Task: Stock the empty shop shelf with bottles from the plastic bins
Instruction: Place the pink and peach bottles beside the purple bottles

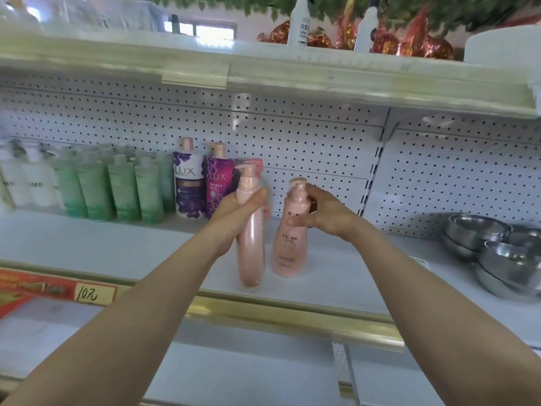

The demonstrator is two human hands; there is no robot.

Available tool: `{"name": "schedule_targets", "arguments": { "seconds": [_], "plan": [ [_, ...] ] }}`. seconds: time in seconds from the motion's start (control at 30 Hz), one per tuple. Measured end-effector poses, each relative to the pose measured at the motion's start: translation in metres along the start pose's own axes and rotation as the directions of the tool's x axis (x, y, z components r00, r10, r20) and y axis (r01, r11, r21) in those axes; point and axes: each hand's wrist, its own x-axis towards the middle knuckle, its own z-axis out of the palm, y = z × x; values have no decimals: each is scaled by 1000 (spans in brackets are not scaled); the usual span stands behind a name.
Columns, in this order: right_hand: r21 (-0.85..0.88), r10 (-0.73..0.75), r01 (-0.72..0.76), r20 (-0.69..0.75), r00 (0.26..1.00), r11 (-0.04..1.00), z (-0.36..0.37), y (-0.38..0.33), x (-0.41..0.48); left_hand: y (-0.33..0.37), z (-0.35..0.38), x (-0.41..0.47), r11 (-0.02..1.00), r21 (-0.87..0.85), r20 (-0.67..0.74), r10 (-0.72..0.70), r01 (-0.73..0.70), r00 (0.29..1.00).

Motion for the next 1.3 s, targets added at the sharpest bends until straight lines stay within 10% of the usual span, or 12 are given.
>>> {"name": "schedule_targets", "arguments": {
  "seconds": [0.3, 0.83, 1.3],
  "plan": [
    [-142, 43, -64, -148, 988, 988, -9, 15, 33, 1, -5, 25, 978, -154, 39, -139, 143, 990],
    [-304, -7, -58, -210, 978, 951, -15, 47, 109, -16, -29, 54, 998, 65, -141, -14, 23, 990],
    [-80, 69, -107, -376, 924, 991, -10, 32, 71, -7, 11, 67, 1000, 2, -84, 26, -26, 996]
  ]
}}
